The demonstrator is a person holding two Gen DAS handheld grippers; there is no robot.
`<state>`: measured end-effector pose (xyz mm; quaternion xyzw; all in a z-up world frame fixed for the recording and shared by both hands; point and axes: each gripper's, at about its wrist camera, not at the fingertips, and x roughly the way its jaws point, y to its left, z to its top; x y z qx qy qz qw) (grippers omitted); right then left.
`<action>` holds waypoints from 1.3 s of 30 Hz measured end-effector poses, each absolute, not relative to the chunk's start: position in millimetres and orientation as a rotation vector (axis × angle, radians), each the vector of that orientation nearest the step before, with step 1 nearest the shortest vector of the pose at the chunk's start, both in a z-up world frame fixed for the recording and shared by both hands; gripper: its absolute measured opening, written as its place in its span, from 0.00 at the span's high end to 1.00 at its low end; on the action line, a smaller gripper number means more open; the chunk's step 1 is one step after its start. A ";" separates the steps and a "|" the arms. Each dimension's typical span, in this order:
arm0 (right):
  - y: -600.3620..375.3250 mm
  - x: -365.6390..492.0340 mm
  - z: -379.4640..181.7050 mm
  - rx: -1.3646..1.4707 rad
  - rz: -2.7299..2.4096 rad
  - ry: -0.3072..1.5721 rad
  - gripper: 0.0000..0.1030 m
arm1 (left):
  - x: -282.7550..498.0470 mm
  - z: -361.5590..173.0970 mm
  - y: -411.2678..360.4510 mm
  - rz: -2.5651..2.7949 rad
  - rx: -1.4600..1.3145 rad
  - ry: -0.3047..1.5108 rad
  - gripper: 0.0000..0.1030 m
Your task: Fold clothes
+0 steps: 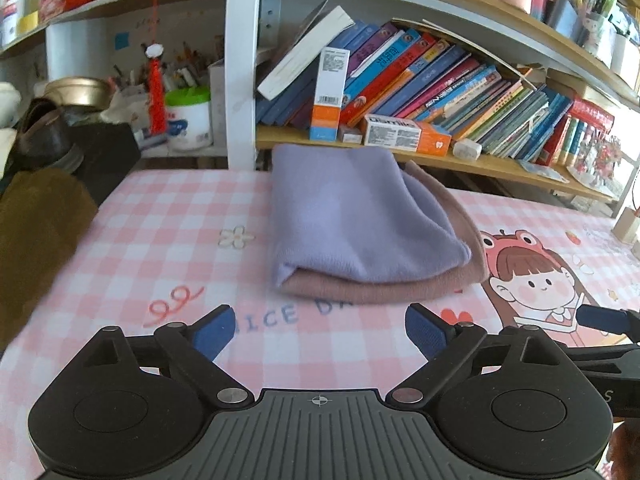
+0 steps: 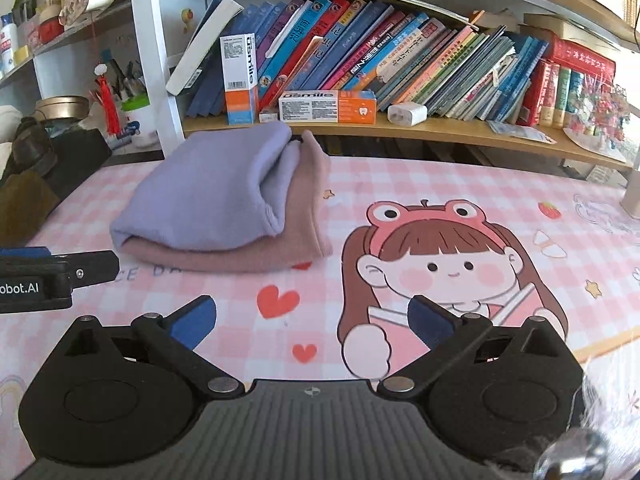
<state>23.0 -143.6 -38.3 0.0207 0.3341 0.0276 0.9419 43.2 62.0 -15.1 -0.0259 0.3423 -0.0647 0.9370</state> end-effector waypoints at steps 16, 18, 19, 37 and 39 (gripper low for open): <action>-138.7 4.9 -44.3 0.035 0.024 0.708 0.00 | 28.1 -24.3 55.2 -0.136 -0.015 0.718 0.08; -137.9 5.2 -44.5 0.032 0.025 0.709 0.00 | 27.5 -25.2 54.2 -0.135 -0.006 0.723 0.08; -137.8 5.5 -44.7 0.033 0.024 0.711 0.00 | 27.1 -25.7 53.8 -0.134 -0.003 0.726 0.08; -137.9 6.1 -45.9 0.041 0.020 0.723 0.00 | 26.5 -29.3 53.8 -0.140 -0.001 0.742 0.08; -138.1 5.9 -46.1 0.043 0.018 0.724 0.00 | 26.6 -29.5 53.5 -0.141 0.000 0.743 0.08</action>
